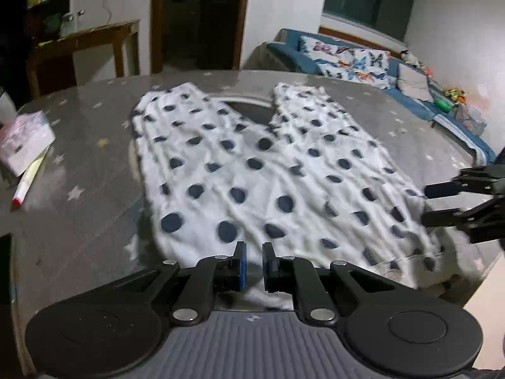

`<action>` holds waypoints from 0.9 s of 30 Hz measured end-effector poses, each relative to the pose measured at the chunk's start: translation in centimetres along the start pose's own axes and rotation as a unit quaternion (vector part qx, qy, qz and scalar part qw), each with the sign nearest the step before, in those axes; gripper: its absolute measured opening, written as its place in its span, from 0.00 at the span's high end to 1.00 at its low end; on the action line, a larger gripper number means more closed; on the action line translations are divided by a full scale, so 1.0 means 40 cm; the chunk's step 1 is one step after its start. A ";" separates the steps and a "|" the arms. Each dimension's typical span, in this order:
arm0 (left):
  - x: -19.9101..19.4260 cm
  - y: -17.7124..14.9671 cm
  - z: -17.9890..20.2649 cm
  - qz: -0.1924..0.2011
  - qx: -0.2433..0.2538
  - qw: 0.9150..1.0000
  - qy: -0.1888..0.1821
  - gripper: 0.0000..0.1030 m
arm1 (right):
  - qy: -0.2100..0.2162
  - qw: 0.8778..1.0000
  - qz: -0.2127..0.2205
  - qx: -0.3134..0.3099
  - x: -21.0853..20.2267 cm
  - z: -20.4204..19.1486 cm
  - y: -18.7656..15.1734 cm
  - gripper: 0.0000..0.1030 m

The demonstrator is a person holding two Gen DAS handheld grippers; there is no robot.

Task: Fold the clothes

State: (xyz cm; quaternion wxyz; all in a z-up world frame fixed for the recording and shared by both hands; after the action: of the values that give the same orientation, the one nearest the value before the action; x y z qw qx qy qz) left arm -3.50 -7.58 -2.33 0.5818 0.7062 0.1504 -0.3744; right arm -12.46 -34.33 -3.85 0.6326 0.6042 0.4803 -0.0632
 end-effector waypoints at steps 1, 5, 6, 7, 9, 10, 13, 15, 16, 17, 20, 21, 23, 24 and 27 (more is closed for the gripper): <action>-0.004 0.004 0.014 0.003 0.004 1.000 -0.006 0.89 | -0.001 1.000 -0.003 0.002 0.008 0.003 -0.003 0.45; -0.017 0.013 0.059 0.011 0.021 0.999 -0.025 0.87 | -0.007 1.000 -0.018 0.001 0.015 0.013 -0.023 0.48; -0.016 0.011 0.066 0.010 0.024 0.999 -0.028 0.86 | -0.008 1.000 -0.019 -0.001 0.012 0.014 -0.025 0.48; -0.011 0.005 0.069 0.007 0.027 0.999 -0.028 0.86 | -0.009 1.000 -0.019 -0.002 0.008 0.015 -0.027 0.48; -0.001 -0.011 0.071 -0.002 0.028 0.999 -0.028 0.86 | -0.011 1.000 -0.013 -0.003 -0.002 0.012 -0.021 0.48; 0.004 -0.020 0.069 -0.007 0.028 0.999 -0.027 0.86 | -0.009 1.000 -0.010 -0.004 -0.003 0.007 -0.018 0.48; 0.014 -0.045 0.066 -0.022 0.027 0.999 -0.025 0.86 | -0.001 1.000 -0.002 -0.010 -0.003 -0.013 -0.010 0.48; 0.014 -0.057 0.065 -0.026 0.030 0.999 -0.024 0.86 | 0.010 1.000 -0.001 -0.017 0.003 -0.031 -0.006 0.48; 0.014 -0.061 0.066 -0.027 0.033 0.999 -0.024 0.86 | 0.015 1.000 -0.001 -0.021 0.006 -0.040 -0.005 0.48; 0.013 -0.064 0.066 -0.028 0.035 0.999 -0.024 0.86 | 0.020 1.000 -0.001 -0.024 0.010 -0.049 -0.003 0.48; 0.005 -0.062 0.068 -0.025 0.038 0.999 -0.023 0.86 | 0.029 0.999 -0.013 -0.030 0.031 -0.070 -0.013 0.48; 0.001 -0.058 0.071 -0.023 0.038 0.999 -0.025 0.86 | 0.027 0.999 -0.016 -0.032 0.035 -0.072 -0.017 0.48; -0.009 -0.046 0.088 -0.014 0.040 0.999 -0.034 0.85 | 0.021 0.999 -0.022 -0.045 0.041 -0.080 -0.018 0.48; -0.014 -0.040 0.100 -0.010 0.043 0.998 -0.040 0.85 | 0.020 0.998 -0.021 -0.048 0.040 -0.083 -0.014 0.48; -0.022 -0.027 0.139 0.001 0.051 0.997 -0.058 0.85 | 0.025 0.998 -0.007 -0.054 0.035 -0.094 0.011 0.48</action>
State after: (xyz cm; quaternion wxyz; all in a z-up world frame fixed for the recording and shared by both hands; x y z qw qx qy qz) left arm -6.76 -12.27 -2.71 0.5531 0.7123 0.0967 -0.4212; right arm -13.44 -30.43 -3.77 0.6518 0.5673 0.5026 -0.0266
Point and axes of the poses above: each gripper's, at about its wrist camera, not at the fingertips, and x roughly the way its jaws point, z to its right, y to its top, the point moved 10 cm from there along x, roughly the way its jaws point, and after that the axes turned 13 degrees about y, right-handed, at the moved point
